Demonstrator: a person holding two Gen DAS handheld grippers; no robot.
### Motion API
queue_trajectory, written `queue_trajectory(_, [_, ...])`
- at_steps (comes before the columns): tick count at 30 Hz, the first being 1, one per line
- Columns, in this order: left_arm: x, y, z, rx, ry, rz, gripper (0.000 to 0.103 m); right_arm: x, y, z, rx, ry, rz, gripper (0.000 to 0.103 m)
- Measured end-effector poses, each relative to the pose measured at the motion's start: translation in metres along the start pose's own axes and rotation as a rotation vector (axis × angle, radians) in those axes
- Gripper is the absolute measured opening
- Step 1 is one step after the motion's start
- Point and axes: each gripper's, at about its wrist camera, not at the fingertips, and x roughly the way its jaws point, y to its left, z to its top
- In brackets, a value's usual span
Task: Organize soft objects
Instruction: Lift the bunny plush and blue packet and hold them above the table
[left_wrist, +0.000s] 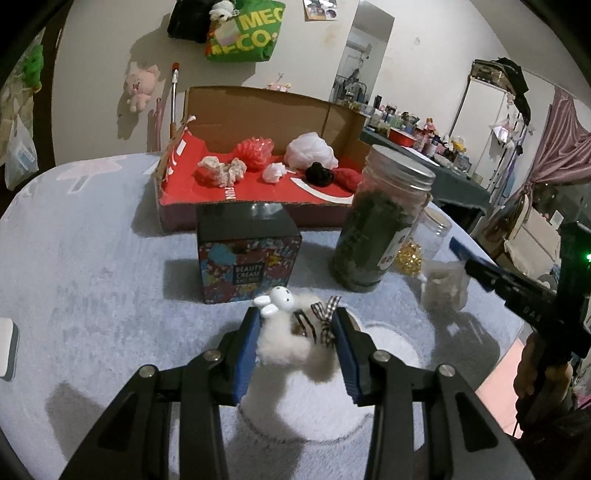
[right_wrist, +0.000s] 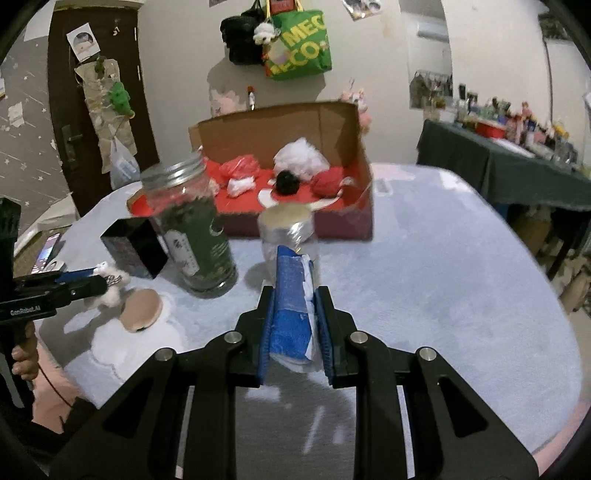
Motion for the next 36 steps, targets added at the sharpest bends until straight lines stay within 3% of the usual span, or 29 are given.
queue_trajectory(3, [0.001, -0.001, 0.000, 0.004, -0.001, -0.007, 0.042, -0.004, -0.004, 0.005, 0.017, -0.015, 0.023, 0.021])
queue_trajectory(8, [0.002, -0.005, 0.001, 0.008, -0.001, -0.022, 0.042, -0.002, 0.003, 0.009, 0.053, 0.001, 0.130, 0.021])
queue_trajectory(11, [0.000, -0.004, 0.003, 0.001, -0.007, -0.035, 0.042, -0.001, 0.014, 0.009, 0.068, 0.007, 0.237, 0.021])
queue_trajectory(13, [0.000, -0.002, 0.002, -0.005, -0.007, -0.033, 0.042, 0.004, 0.020, 0.008, 0.067, 0.022, 0.256, 0.021])
queue_trajectory(20, [0.011, 0.020, -0.009, -0.053, 0.044, 0.028, 0.042, 0.035, 0.019, -0.018, 0.022, 0.116, 0.062, 0.021])
queue_trajectory(23, [0.016, 0.028, -0.014, -0.065, 0.059, 0.052, 0.042, 0.041, 0.014, -0.026, 0.009, 0.143, 0.023, 0.022])
queue_trajectory(26, [0.019, 0.031, -0.018, -0.063, 0.065, 0.049, 0.048, 0.040, 0.014, -0.029, -0.006, 0.147, 0.017, 0.023])
queue_trajectory(30, [0.017, 0.028, -0.020, -0.043, 0.052, 0.042, 0.069, 0.038, 0.019, -0.031, -0.047, 0.144, -0.011, 0.026])
queue_trajectory(32, [0.015, 0.027, -0.022, -0.028, 0.046, 0.045, 0.072, 0.038, 0.019, -0.032, -0.049, 0.143, -0.011, 0.028])
queue_trajectory(33, [0.015, 0.026, -0.023, -0.014, 0.048, 0.049, 0.072, 0.037, 0.019, -0.033, -0.046, 0.141, -0.008, 0.031])
queue_trajectory(34, [0.016, 0.025, -0.024, -0.002, 0.052, 0.055, 0.072, 0.037, 0.018, -0.032, -0.041, 0.141, -0.004, 0.042])
queue_trajectory(35, [0.016, 0.025, -0.025, 0.007, 0.054, 0.061, 0.072, 0.036, 0.017, -0.032, -0.036, 0.139, 0.002, 0.054])
queue_trajectory(36, [0.016, 0.024, -0.026, 0.020, 0.054, 0.067, 0.072, 0.035, 0.017, -0.033, -0.035, 0.129, 0.004, 0.077])
